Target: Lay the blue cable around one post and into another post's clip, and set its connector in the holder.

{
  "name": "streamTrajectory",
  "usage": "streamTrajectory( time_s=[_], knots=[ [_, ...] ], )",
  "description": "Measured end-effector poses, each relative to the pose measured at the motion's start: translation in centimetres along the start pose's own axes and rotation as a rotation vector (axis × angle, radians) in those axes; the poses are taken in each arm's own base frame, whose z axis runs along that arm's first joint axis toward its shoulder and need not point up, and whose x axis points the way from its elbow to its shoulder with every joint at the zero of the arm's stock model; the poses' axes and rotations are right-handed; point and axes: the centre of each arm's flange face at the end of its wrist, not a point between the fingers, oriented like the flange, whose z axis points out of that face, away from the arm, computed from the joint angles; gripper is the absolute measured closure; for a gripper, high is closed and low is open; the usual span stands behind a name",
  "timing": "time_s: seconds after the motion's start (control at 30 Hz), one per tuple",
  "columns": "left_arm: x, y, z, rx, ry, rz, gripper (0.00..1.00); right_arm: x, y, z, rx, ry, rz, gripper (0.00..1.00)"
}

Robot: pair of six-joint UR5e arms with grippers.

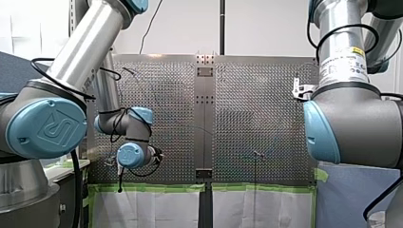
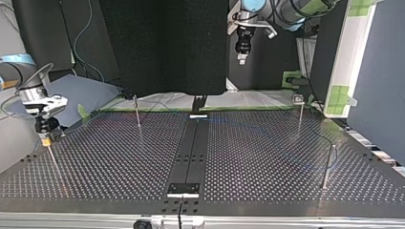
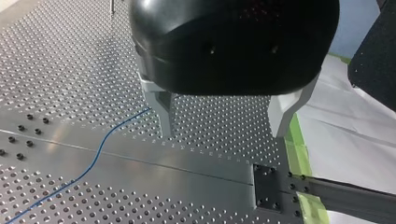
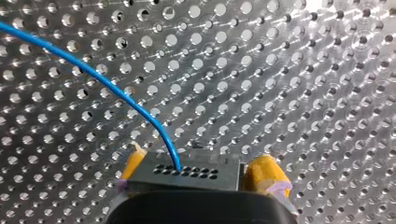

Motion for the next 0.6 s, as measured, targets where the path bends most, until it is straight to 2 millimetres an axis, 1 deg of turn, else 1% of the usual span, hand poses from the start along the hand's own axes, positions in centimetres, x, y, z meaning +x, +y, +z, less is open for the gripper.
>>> streamTrajectory(
  time_s=[0.1, 0.17, 0.6],
  knots=[
    [0.01, 0.03, 0.00, -0.001, 0.001, 0.002, 0.01, -0.01, 0.14, -0.06, -0.010, -0.002, 0.009, 0.04],
    [0.02, 0.05, 0.01, -0.001, 0.002, 0.003, 0.01, -0.62, 0.08, 0.18, 0.007, -0.005, -0.005, 0.04],
    [0.04, 0.07, -0.02, -0.002, 0.004, 0.004, 0.01, -0.84, -0.05, 0.19, 0.009, -0.009, -0.003, 0.04]
  ],
)
